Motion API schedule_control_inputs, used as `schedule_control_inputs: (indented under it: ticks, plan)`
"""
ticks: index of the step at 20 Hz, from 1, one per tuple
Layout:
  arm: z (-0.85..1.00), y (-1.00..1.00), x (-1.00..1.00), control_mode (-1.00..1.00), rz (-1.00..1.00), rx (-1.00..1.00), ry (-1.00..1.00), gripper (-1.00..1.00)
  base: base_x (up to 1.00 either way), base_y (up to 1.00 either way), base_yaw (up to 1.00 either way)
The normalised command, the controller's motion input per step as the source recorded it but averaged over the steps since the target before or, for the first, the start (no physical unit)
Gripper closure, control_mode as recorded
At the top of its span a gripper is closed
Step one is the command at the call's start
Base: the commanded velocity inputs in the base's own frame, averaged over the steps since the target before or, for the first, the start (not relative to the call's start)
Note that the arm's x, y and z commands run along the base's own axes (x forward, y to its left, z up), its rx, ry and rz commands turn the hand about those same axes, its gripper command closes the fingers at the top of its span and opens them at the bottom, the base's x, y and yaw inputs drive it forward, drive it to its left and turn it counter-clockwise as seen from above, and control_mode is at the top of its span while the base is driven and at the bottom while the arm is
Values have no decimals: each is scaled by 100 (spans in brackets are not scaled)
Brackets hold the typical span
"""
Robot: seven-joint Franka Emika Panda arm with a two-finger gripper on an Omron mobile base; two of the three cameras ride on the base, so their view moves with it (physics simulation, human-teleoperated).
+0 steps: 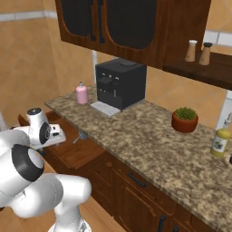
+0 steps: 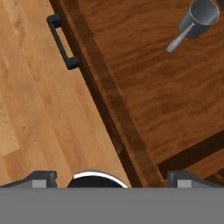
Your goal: Pick the measuring cup from the drawer and place it on the counter.
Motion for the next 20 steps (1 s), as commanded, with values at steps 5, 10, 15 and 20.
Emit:
schedule_control_inputs:
  ticks: [5,10,15,20]
  plan:
    - [-47,0,44,-100,4,0,2,-100,0,0,0]
    - [-40,0,21,-100,6,0,3,-100,0,0,0]
    - [-18,0,2,-100,4,-2,2,-100,0,0,0]
    - [-28,2,-27,-100,9,-7,15,-100,0,0,0]
